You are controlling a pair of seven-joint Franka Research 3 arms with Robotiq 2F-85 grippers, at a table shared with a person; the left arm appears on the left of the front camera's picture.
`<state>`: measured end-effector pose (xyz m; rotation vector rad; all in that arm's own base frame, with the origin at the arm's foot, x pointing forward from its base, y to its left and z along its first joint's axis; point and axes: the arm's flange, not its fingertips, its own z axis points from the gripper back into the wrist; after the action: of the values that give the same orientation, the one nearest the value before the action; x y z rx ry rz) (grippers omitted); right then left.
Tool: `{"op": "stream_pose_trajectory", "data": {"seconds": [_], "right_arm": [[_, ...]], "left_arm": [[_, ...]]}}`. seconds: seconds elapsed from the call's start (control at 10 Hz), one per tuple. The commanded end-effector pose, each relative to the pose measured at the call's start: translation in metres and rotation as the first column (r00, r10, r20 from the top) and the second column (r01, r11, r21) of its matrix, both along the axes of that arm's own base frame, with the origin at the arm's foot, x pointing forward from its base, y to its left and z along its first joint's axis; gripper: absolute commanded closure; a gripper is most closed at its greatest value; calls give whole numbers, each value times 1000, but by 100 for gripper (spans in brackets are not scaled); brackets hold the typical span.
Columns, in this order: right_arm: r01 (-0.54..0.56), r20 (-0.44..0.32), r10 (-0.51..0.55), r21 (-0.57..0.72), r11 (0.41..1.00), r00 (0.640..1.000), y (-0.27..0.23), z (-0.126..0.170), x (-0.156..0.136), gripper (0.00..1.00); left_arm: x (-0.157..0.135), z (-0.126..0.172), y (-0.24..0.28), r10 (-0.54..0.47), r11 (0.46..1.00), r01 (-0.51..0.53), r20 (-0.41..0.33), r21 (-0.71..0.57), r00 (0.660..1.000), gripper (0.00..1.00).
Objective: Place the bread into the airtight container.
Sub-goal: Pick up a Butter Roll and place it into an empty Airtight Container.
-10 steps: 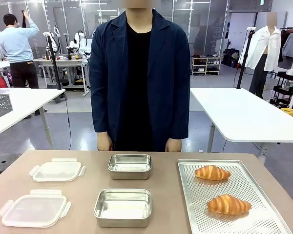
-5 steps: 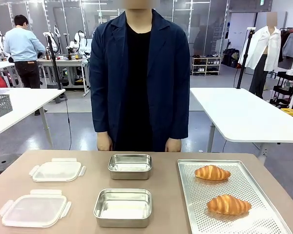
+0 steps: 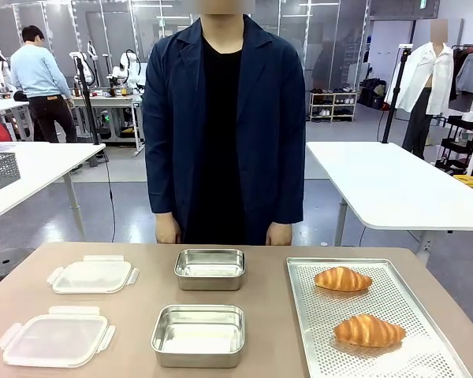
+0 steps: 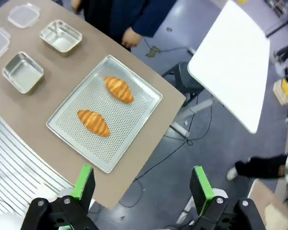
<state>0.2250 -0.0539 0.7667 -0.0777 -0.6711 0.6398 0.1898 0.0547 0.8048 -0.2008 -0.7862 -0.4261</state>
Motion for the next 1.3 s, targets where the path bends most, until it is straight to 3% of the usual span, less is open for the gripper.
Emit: {"op": "stream_pose_trajectory", "data": {"seconds": [0.0, 0.4, 0.8, 1.0, 1.1, 1.2], "right_arm": [[-208, -27, 207, -170, 963, 978, 24, -25, 30, 0], [-476, -238, 423, -253, 842, 874, 78, -110, 83, 0], [-624, -329, 537, -295, 723, 777, 85, -209, 115, 0], [-635, -338, 546, -270, 724, 767, 87, -232, 120, 0], [-597, -325, 511, -276, 754, 796, 90, -236, 121, 0], [-627, -352, 532, -264, 733, 770, 93, -229, 117, 0]], "left_arm": [[0, 0, -2, -7, 1000, 7, 1, 1, 1000, 0], [0, 0, -2, -7, 1000, 7, 1, 1, 1000, 0], [0, 0, -2, -7, 1000, 7, 1, 1, 1000, 0], [0, 0, -2, -7, 1000, 7, 1, 1, 1000, 0], [0, 0, -2, -7, 1000, 7, 1, 1, 1000, 0], [0, 0, -2, -7, 1000, 7, 1, 1, 1000, 0]]}}
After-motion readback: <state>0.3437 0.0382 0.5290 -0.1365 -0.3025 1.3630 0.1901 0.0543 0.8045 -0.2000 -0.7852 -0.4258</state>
